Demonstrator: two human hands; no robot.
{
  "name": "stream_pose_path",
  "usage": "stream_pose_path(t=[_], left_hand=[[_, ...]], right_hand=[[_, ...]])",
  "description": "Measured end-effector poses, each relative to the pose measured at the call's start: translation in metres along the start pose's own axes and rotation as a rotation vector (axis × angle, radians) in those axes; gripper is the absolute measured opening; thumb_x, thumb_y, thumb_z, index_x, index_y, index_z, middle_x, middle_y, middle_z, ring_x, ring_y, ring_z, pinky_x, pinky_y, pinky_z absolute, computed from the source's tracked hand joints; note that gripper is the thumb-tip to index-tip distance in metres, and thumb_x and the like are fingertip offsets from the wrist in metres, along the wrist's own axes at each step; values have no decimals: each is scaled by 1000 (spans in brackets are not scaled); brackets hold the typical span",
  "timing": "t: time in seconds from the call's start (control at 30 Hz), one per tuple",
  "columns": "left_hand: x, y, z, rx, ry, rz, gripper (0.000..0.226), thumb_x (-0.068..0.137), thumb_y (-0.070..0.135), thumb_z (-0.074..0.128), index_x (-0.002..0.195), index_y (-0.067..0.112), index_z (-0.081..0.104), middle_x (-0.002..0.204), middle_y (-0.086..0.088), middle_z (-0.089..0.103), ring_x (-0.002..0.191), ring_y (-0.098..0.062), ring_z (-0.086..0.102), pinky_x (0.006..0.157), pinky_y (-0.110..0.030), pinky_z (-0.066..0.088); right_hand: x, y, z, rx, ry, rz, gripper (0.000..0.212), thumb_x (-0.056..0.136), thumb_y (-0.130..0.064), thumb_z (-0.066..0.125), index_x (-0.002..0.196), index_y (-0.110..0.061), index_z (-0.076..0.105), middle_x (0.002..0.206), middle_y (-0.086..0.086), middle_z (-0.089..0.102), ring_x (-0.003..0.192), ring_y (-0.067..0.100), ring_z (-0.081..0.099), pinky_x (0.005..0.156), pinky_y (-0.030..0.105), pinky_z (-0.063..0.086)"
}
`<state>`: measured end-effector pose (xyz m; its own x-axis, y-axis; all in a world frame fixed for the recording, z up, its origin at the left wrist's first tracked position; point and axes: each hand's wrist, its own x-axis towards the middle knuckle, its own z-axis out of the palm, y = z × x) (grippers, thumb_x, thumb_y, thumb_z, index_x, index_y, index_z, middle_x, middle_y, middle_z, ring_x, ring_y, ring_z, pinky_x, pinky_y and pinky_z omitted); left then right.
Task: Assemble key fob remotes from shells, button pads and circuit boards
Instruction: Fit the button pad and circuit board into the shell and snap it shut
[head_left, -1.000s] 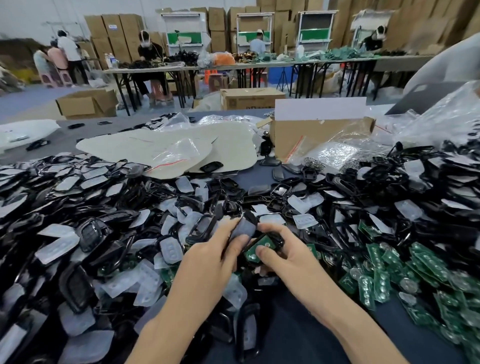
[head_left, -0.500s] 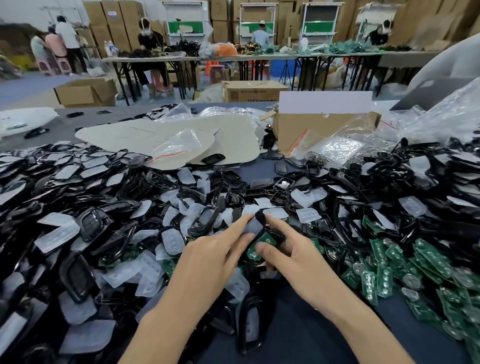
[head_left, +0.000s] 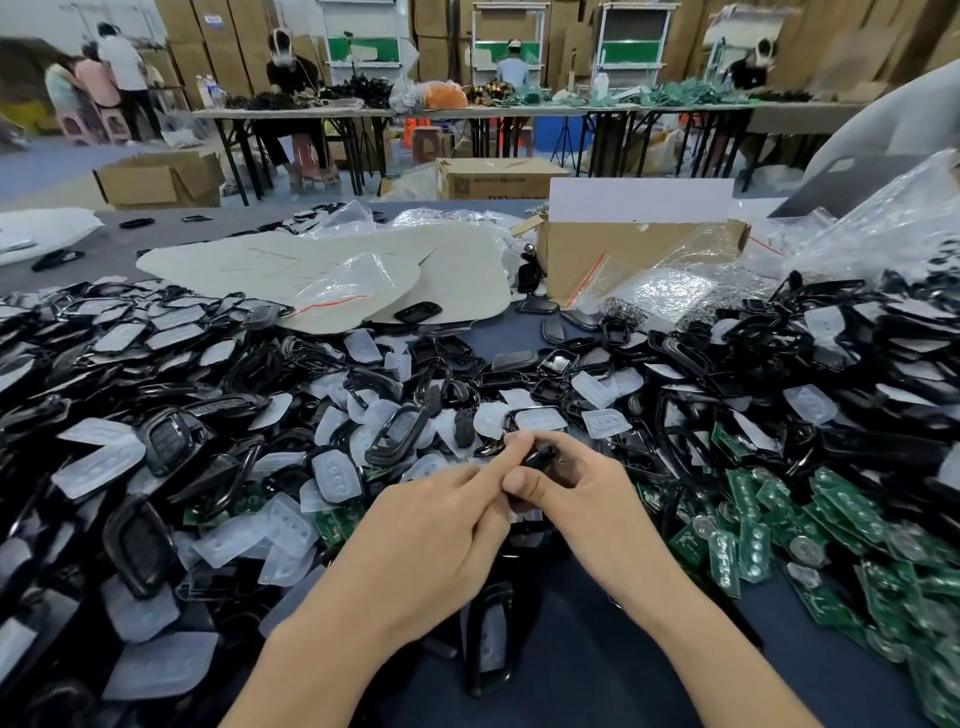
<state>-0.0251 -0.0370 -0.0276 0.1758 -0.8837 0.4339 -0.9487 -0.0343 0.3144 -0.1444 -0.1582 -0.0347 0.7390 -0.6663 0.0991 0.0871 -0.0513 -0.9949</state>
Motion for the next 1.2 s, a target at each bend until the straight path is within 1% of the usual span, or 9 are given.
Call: stream_pose_path(t=[0.1, 0.23, 0.33, 0.47, 0.63, 0.73, 0.83, 1.07, 1.2], left_hand=[[1, 3, 6, 61, -17, -5, 59, 99, 49, 15, 157, 38, 19, 105, 12, 64, 91, -13, 63, 73, -35, 53], [4, 4, 16, 194, -68, -29, 60, 97, 51, 6, 155, 39, -6, 115, 10, 60, 109, -15, 60, 81, -34, 52], [7, 6, 13, 214, -36, -33, 62, 98, 49, 6, 158, 33, 9, 109, 9, 64, 101, -16, 64, 73, -34, 55], [5, 10, 9, 241, 8, -19, 56, 102, 39, 26, 152, 18, 39, 90, 8, 67, 80, -15, 66, 58, -31, 54], [7, 12, 8, 256, -40, -96, 59, 97, 29, 22, 151, 14, 40, 106, 3, 64, 97, -17, 63, 67, -28, 56], [5, 8, 14, 227, -53, -80, 56, 95, 12, 46, 151, 13, 41, 120, 3, 62, 109, -16, 60, 83, -28, 55], [6, 7, 18, 189, 17, -127, 60, 75, -2, 73, 133, 4, 60, 103, -2, 69, 90, -20, 67, 76, -30, 59], [8, 6, 23, 192, 83, -113, 60, 81, 0, 55, 140, 5, 52, 100, -4, 60, 94, -24, 58, 84, -35, 56], [8, 9, 22, -199, 78, -223, 48, 103, 27, 46, 150, 17, 40, 116, 7, 53, 108, -11, 53, 93, -26, 45]], right_hand=[[0, 0, 2, 8, 51, 13, 24, 68, -44, 79, 92, -39, 76, 81, -1, 77, 73, 7, 73, 65, 15, 55], [0, 1, 3, 9, 90, 21, 30, 68, -50, 78, 97, -43, 73, 91, 7, 76, 76, 9, 71, 70, 21, 59], [0, -2, 3, 26, 80, 19, 32, 69, -47, 78, 99, -39, 74, 89, 8, 76, 75, 5, 69, 70, 19, 57], [-2, -3, 3, 73, 53, 28, 29, 71, -39, 79, 98, -33, 75, 82, -1, 78, 75, 5, 72, 68, 16, 56], [-3, -1, 9, 58, 155, 13, 28, 70, -44, 81, 93, -31, 72, 85, 5, 77, 77, 17, 73, 72, 22, 58], [-6, 3, 15, -30, 188, -10, 18, 79, -38, 81, 91, -38, 68, 82, 0, 76, 79, 20, 73, 69, 22, 57], [-8, 4, 20, -30, 186, -38, 14, 88, -30, 76, 91, -41, 67, 82, -5, 77, 78, 13, 72, 65, 16, 53], [-6, 3, 19, 69, 200, -33, 16, 92, -23, 71, 106, -32, 70, 94, -7, 77, 87, 9, 73, 74, 16, 55], [-5, -1, 12, 85, 157, -50, 21, 93, -16, 70, 108, -31, 70, 97, -7, 77, 92, 8, 72, 81, 16, 54]])
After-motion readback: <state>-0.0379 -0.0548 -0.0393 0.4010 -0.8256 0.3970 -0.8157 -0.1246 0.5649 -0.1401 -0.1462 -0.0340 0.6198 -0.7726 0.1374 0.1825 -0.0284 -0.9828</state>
